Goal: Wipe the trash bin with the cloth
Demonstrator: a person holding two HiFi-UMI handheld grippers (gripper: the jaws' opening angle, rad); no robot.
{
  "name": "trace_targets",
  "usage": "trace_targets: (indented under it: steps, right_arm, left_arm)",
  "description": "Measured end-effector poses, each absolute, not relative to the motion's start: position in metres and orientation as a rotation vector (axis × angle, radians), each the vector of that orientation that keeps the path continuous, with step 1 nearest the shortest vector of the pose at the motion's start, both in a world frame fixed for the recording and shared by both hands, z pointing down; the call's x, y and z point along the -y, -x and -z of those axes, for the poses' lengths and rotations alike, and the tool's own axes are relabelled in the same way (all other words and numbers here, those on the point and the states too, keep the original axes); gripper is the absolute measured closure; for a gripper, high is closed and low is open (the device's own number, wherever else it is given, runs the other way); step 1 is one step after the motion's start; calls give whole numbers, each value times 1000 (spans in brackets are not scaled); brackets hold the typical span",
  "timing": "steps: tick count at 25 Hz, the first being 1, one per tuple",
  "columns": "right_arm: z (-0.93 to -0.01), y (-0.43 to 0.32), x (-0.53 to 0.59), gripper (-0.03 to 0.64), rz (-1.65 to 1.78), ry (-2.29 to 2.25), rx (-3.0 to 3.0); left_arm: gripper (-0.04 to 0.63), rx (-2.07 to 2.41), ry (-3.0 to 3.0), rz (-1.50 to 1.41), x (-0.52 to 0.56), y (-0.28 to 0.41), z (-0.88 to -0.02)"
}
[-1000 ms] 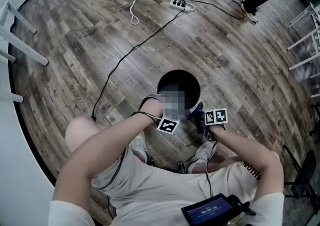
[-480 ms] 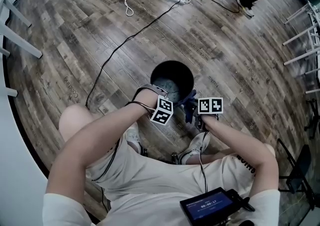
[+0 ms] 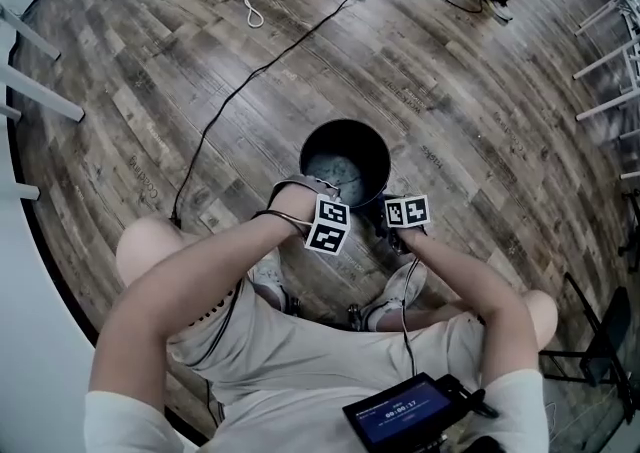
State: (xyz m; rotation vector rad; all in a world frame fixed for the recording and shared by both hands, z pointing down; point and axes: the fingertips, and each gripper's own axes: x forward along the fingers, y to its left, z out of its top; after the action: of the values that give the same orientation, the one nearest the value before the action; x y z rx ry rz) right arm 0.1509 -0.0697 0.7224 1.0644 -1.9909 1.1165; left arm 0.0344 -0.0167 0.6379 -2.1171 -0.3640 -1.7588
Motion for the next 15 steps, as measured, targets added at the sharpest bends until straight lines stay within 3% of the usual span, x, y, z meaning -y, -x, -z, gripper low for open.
trace_targets:
  steps: [15]
  right_arm:
    - [-824,-161,75,557,-1425,-1183,1820]
  left_arm:
    - [563,284,2228,1726,16,-53,-635]
